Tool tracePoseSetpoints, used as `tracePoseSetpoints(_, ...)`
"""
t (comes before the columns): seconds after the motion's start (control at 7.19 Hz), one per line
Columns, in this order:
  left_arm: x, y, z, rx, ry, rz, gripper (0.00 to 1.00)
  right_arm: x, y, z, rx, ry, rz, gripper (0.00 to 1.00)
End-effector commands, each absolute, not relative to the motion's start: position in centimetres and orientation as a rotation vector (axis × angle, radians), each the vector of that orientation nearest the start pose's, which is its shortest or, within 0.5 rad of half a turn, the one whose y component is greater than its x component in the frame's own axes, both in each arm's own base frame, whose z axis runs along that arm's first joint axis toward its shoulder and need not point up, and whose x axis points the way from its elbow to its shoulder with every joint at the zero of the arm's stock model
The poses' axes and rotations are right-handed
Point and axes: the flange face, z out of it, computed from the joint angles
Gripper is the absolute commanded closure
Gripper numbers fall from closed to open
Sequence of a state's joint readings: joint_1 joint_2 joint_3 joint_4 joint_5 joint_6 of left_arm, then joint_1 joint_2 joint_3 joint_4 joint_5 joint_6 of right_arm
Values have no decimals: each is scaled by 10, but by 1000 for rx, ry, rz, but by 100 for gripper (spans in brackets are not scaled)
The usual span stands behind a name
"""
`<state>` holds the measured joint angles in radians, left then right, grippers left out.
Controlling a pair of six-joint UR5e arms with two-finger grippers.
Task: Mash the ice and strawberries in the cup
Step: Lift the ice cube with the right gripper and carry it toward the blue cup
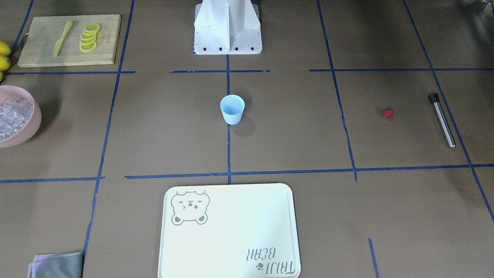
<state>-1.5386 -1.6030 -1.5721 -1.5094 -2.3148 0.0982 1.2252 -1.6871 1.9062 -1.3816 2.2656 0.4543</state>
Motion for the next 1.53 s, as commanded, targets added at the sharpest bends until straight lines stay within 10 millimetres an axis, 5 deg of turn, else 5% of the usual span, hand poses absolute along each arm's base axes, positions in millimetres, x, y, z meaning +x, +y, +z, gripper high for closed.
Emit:
tracePoseSetpoints(0.0, -50, -505, 651, -3, 745, 113, 0, -99, -477, 447, 164, -810, -70, 100)
tracePoseSetpoints(0.56, -47, -505, 651, -11, 745, 116, 0, -199, -508, 327, 114, -830, -152, 100)
tracePoseSetpoints(0.84, -47, -506, 649, 1, 745, 124, 0, -308, -483, 253, 105, -852, -162, 100)
tracePoseSetpoints(1.39, -47, -506, 646, 6, 746, 127, 0, -480, -437, 140, 118, -834, 13, 99)
